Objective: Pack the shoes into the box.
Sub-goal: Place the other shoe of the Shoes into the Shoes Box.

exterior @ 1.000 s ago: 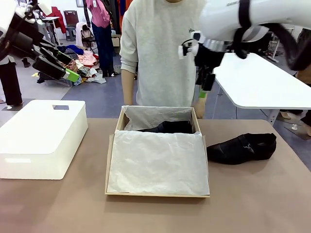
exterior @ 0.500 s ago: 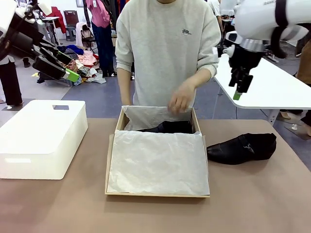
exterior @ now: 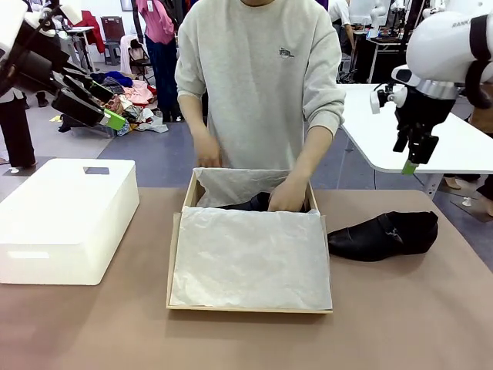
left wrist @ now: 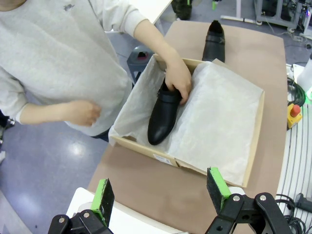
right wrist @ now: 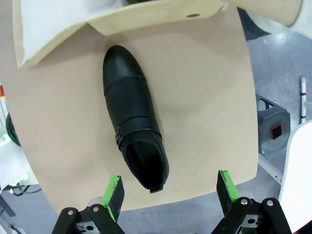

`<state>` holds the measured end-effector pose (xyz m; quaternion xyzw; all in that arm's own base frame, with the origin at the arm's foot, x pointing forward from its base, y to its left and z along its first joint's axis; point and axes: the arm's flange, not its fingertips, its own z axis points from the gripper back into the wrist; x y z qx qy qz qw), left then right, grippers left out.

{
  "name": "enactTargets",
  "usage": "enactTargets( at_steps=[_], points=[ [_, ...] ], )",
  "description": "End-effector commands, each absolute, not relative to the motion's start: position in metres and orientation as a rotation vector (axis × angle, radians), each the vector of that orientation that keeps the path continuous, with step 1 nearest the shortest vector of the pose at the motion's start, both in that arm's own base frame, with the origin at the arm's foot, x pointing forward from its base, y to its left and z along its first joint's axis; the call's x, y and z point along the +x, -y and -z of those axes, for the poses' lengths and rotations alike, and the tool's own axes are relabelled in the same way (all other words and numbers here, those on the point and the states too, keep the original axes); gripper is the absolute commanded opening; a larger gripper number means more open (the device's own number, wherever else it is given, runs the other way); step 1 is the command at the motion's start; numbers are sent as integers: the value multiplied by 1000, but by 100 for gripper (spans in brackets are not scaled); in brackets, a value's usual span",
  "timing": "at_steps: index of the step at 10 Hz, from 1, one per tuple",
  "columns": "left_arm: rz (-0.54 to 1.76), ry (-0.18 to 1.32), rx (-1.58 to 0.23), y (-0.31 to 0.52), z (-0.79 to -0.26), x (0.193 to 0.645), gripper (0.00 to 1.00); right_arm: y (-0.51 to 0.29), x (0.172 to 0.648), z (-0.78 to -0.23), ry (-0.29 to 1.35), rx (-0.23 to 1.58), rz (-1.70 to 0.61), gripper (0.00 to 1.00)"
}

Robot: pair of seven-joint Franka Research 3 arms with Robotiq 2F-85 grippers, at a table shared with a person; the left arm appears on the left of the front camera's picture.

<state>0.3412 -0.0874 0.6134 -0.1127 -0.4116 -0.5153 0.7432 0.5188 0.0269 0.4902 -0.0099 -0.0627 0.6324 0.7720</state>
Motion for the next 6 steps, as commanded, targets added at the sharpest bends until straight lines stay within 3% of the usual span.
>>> enactTargets(
  at_steps=[1, 6],
  points=[
    [1147, 908, -262, 86, -612, 342, 100, -15, 519, -477, 137, -36, -1400, 100],
    [1147, 908, -262, 86, -612, 342, 100, 9, 529, -444, 125, -2, -1455, 100]
  ],
)
